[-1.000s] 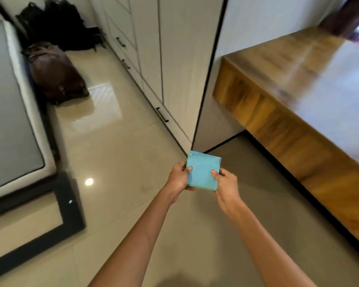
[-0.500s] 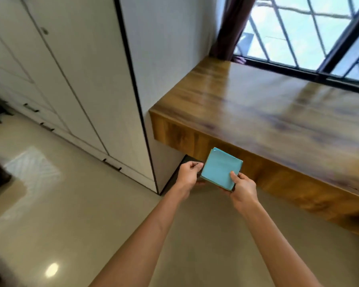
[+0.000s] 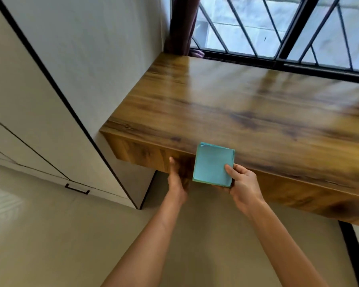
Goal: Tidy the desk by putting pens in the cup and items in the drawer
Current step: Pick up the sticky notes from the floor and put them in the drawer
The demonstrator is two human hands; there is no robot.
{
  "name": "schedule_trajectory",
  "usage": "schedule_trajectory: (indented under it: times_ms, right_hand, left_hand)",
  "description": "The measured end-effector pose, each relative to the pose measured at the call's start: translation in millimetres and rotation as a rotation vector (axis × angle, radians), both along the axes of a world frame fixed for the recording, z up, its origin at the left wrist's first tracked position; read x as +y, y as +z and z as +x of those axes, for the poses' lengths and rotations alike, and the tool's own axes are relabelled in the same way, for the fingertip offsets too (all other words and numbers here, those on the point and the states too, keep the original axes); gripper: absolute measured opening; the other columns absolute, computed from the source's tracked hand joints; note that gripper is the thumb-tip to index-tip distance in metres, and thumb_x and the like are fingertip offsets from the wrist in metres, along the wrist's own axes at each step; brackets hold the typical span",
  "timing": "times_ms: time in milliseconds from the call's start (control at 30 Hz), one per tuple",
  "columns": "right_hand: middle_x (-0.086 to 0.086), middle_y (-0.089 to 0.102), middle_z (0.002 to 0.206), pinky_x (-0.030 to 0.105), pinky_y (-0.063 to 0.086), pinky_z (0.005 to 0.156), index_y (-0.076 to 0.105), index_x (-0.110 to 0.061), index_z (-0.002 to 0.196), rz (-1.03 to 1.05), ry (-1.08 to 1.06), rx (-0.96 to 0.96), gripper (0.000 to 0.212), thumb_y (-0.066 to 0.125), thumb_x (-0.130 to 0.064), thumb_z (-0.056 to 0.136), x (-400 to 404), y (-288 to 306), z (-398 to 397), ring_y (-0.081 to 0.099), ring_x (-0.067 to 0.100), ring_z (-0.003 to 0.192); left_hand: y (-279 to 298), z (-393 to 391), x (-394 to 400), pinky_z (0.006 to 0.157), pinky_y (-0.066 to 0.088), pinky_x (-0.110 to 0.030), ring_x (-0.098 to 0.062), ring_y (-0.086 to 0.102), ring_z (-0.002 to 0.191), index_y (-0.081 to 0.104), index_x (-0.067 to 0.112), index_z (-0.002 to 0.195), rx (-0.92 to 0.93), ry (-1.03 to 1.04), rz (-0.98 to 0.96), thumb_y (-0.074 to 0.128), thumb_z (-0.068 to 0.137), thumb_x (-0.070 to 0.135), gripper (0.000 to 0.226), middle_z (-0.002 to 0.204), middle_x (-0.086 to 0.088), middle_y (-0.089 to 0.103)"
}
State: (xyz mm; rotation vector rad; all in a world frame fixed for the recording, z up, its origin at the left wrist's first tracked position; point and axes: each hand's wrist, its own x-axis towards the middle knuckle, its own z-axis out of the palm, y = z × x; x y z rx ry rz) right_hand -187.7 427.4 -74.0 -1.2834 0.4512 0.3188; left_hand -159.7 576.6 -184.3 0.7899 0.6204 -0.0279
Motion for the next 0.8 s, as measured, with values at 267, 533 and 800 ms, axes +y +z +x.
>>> schedule_trajectory:
  times_ms: [267,533,800]
  right_hand:
    - [0.005,0.066,0.115,0.043,0.059,0.079,0.055,-0.016,0.126,-0.098,-0.042,-0.145,0.031,0.053,-0.014,0.095,5,-4,-2,0.065,0.021,0.107]
    - [0.006,0.067,0.114,0.042,0.058,0.08,0.055,-0.023,0.128,-0.195,-0.043,-0.145,0.034,0.054,-0.015,0.095,9,-14,-21,0.065,0.021,0.105]
    - [0.004,0.066,0.113,0.04,0.058,0.078,0.048,-0.022,0.137,-0.163,-0.097,-0.073,0.044,0.053,-0.01,0.095,16,-6,-59,0.066,0.021,0.101]
  left_hand:
    - [-18,18,15,0.11,0.035,-0.053,-0.036,0.042,0.132,0.027,0.031,0.148,0.14,0.093,-0.32,0.045,0.06,0.089,0.108,0.148,-0.012,0.04]
    - [-27,-5,21,0.113,0.032,-0.048,-0.032,0.036,0.138,0.018,0.031,0.151,0.242,0.092,-0.345,0.035,0.061,0.093,0.111,0.154,-0.009,0.031]
    - [-5,-79,39,0.114,0.026,-0.049,-0.035,0.032,0.139,0.017,0.016,0.152,0.389,0.187,-0.024,0.022,0.09,0.07,0.082,0.154,-0.013,0.029]
